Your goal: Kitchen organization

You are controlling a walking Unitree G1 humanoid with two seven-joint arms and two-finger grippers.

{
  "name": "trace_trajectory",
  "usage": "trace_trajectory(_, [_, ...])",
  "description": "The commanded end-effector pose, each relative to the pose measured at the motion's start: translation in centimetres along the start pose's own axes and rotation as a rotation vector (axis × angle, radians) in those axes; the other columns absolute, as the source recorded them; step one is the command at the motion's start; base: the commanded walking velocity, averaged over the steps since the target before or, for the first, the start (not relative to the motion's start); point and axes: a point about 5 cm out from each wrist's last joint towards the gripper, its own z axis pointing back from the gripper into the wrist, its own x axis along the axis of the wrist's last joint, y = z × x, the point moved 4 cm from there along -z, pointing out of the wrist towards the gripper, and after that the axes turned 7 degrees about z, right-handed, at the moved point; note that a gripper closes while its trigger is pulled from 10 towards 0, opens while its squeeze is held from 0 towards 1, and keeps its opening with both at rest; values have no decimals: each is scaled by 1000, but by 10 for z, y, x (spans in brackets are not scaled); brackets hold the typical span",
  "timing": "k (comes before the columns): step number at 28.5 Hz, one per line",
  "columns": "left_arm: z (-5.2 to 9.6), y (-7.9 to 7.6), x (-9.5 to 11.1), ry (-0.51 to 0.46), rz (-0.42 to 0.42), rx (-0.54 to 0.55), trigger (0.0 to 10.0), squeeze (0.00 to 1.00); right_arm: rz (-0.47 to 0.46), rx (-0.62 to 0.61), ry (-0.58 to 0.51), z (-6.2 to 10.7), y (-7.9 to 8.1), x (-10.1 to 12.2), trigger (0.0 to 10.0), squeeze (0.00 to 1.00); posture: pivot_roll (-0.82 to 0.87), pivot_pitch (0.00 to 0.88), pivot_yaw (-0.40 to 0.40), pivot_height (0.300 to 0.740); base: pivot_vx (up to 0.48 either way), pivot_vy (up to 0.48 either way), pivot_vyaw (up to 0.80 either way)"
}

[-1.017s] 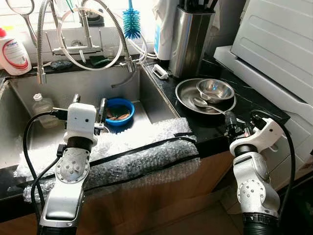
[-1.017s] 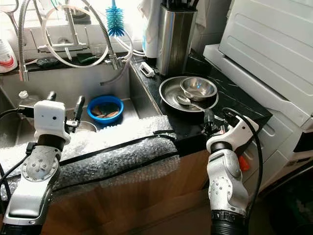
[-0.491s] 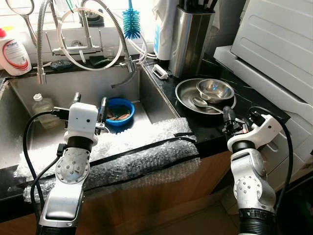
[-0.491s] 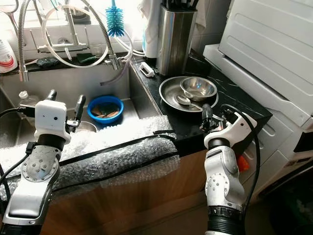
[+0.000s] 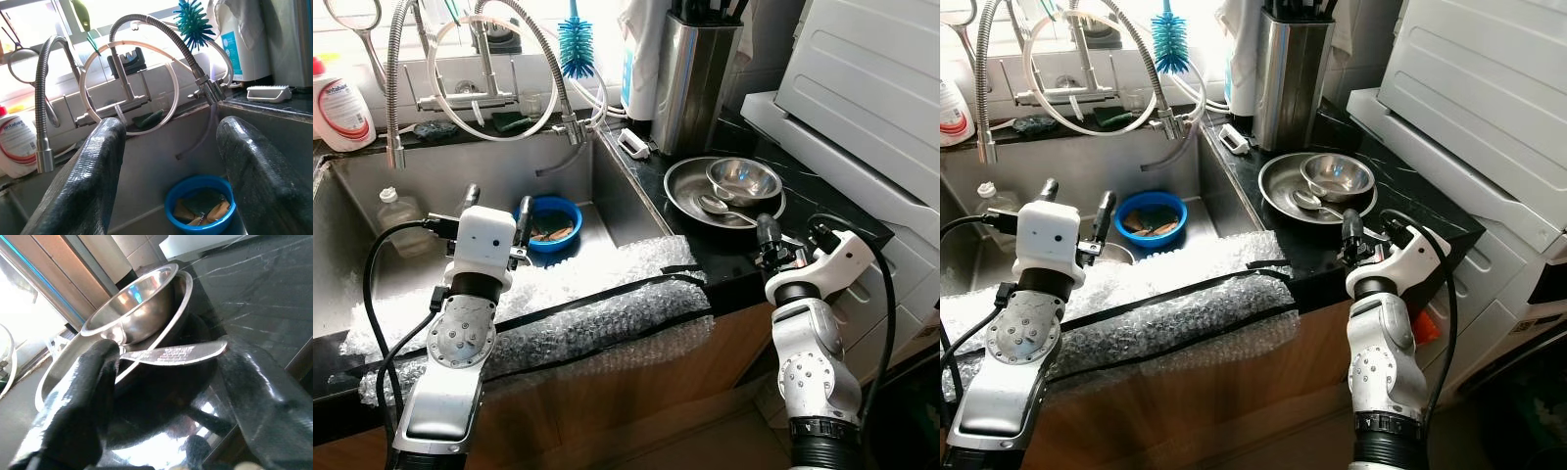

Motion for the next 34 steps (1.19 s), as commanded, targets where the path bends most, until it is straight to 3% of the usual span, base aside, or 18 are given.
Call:
trace_trajectory(1, [-3, -2, 2, -13, -14, -17, 10000, 0, 25, 1, -13, -3, 3, 3, 3490, 0, -29, 0, -54, 727, 0, 0, 0])
trace_trajectory(15, [-4, -4, 2, -15, -11, -21, 10000, 0, 11, -3, -27, -3, 3, 6, 4157, 0, -32, 4, -56, 727, 0, 0, 0])
trace_trajectory(19, [-4, -4, 2, -15, -11, -21, 10000, 0, 10, 0, -27, -4, 4, 6, 3882, 0, -31, 7, -56, 727, 0, 0, 0])
trace_trajectory(21, [-4, -4, 2, -15, -10, -21, 10000, 0, 9, 2, -27, -4, 4, 6, 3294, 0, -31, 7, -56, 727, 0, 0, 0])
trace_trajectory(27, [-4, -5, 3, -16, -11, -23, 10000, 0, -2, 8, -35, -5, 6, 8, 3216, 0, -31, 8, -55, 727, 0, 0, 0])
trace_trajectory(29, [-5, -5, 3, -18, -12, -24, 10000, 0, -20, 34, -36, -5, 11, 9, 2784, 0, -31, 9, -54, 727, 0, 0, 0])
trace_trajectory(34, [-5, -4, 4, -20, -15, -23, 10000, 0, -41, 83, -21, -4, 20, 6, 2784, 0, -28, 9, -56, 727, 0, 0, 0])
